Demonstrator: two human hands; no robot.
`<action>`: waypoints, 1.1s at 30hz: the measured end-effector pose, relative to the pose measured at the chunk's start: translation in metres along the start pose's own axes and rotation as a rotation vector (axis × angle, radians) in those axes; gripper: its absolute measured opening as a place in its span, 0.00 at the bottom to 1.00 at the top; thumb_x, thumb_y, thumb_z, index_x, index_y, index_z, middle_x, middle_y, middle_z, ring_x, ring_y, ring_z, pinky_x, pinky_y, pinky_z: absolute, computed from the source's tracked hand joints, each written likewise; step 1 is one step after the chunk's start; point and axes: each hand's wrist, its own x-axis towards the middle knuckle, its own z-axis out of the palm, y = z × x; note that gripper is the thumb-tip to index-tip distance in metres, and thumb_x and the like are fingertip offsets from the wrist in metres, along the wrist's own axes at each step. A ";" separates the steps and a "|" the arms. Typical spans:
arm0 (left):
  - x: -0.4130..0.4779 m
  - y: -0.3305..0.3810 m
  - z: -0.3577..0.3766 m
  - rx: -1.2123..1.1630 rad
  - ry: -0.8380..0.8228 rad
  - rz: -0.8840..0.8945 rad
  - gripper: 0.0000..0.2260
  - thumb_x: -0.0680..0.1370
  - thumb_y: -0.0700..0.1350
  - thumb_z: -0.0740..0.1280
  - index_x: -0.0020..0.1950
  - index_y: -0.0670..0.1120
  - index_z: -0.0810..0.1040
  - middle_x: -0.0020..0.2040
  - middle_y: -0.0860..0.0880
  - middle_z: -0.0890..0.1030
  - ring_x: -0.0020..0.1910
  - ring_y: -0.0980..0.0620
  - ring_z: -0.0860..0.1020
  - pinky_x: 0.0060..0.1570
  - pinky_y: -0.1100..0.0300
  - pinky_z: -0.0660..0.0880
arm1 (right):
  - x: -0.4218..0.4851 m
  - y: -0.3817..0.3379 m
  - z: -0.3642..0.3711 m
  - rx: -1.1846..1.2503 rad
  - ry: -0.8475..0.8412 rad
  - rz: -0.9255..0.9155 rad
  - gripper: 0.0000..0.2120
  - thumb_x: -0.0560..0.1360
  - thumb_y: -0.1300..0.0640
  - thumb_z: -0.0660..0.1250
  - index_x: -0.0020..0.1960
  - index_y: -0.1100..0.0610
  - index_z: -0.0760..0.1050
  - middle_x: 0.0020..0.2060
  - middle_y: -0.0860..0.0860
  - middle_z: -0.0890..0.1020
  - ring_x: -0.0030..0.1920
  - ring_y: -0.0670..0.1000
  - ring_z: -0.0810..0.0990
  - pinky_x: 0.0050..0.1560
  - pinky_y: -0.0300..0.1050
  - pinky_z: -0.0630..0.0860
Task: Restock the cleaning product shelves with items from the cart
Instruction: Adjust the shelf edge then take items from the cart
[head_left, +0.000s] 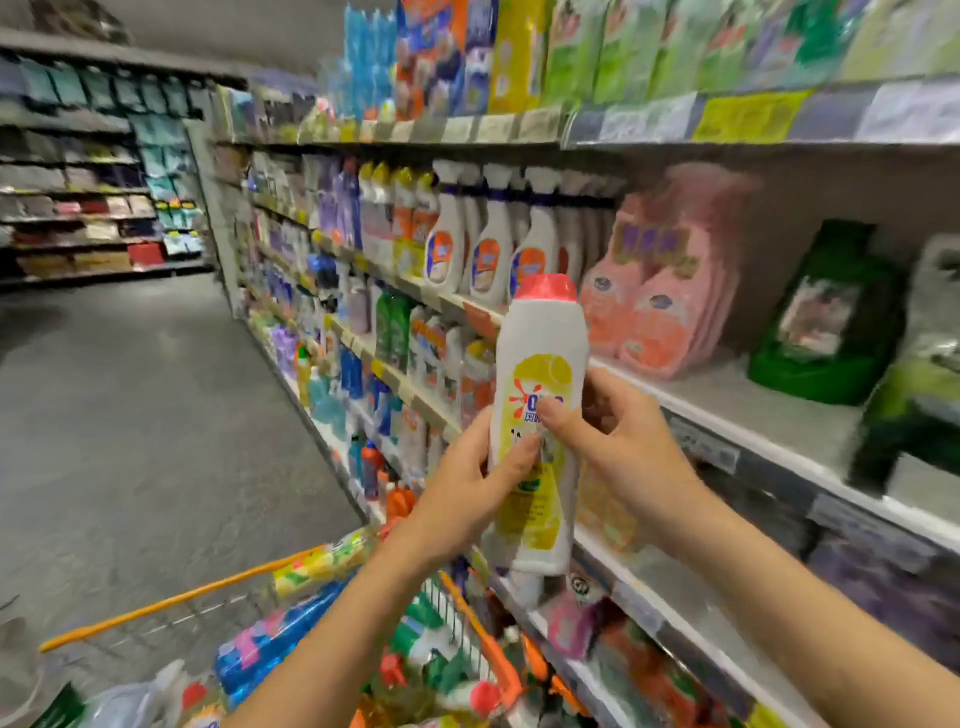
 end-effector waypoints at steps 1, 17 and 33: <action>0.014 0.009 0.006 -0.016 -0.014 0.034 0.17 0.74 0.58 0.64 0.61 0.56 0.73 0.54 0.58 0.82 0.54 0.59 0.80 0.52 0.64 0.75 | 0.007 -0.012 -0.013 -0.021 0.020 -0.037 0.08 0.75 0.61 0.69 0.54 0.59 0.77 0.48 0.54 0.85 0.49 0.54 0.84 0.52 0.53 0.80; 0.273 0.165 0.092 -0.353 -0.340 0.443 0.12 0.80 0.48 0.60 0.60 0.43 0.73 0.47 0.50 0.82 0.44 0.57 0.82 0.43 0.63 0.78 | 0.168 -0.181 -0.167 -0.468 0.310 -0.348 0.23 0.74 0.60 0.72 0.64 0.60 0.67 0.53 0.55 0.81 0.53 0.51 0.82 0.55 0.52 0.80; 0.418 0.180 0.150 -0.138 -0.398 0.519 0.10 0.80 0.48 0.62 0.60 0.47 0.73 0.52 0.49 0.82 0.52 0.55 0.81 0.47 0.61 0.78 | 0.261 -0.196 -0.256 -0.645 0.463 -0.099 0.24 0.73 0.62 0.73 0.64 0.57 0.64 0.54 0.57 0.80 0.52 0.53 0.82 0.49 0.45 0.81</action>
